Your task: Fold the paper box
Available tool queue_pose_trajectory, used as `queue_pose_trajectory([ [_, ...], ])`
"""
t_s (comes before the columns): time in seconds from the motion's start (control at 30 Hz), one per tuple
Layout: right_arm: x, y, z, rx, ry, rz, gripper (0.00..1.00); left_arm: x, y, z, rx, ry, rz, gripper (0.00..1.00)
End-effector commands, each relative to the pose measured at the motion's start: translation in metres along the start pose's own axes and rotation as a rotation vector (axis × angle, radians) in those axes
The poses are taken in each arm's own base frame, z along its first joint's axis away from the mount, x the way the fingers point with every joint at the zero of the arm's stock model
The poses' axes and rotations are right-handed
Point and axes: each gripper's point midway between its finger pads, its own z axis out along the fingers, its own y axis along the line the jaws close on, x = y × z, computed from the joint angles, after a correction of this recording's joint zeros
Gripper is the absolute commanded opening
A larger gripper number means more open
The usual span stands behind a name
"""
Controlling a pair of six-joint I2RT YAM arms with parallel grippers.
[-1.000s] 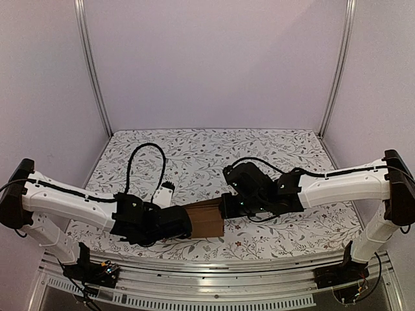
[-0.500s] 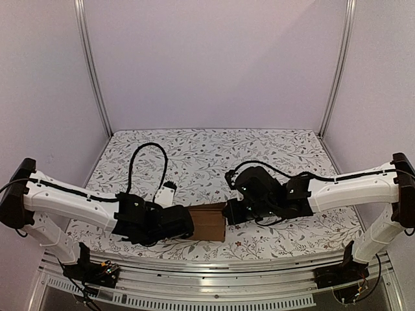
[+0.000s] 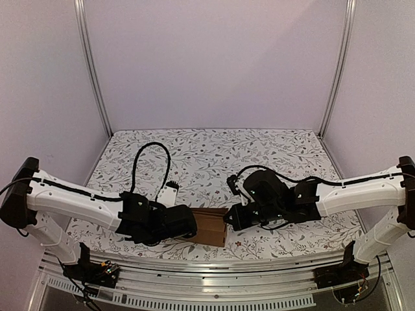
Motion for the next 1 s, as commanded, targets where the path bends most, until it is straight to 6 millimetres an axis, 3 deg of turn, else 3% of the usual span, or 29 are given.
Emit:
queue_pose_trajectory([
  [0.0, -0.025, 0.072, -0.022, -0.297, -0.092, -0.018, 0.0, 0.013, -0.043, -0.007, 0.143, 0.056, 0.017, 0.0],
  [0.47, -0.035, 0.061, -0.035, -0.293, -0.159, 0.051, 0.0, 0.014, -0.042, -0.008, 0.136, 0.052, 0.025, 0.0],
  [0.97, 0.009, 0.034, -0.014, -0.242, -0.032, 0.0, 0.0, 0.013, -0.039, -0.009, 0.127, 0.049, 0.02, 0.0],
])
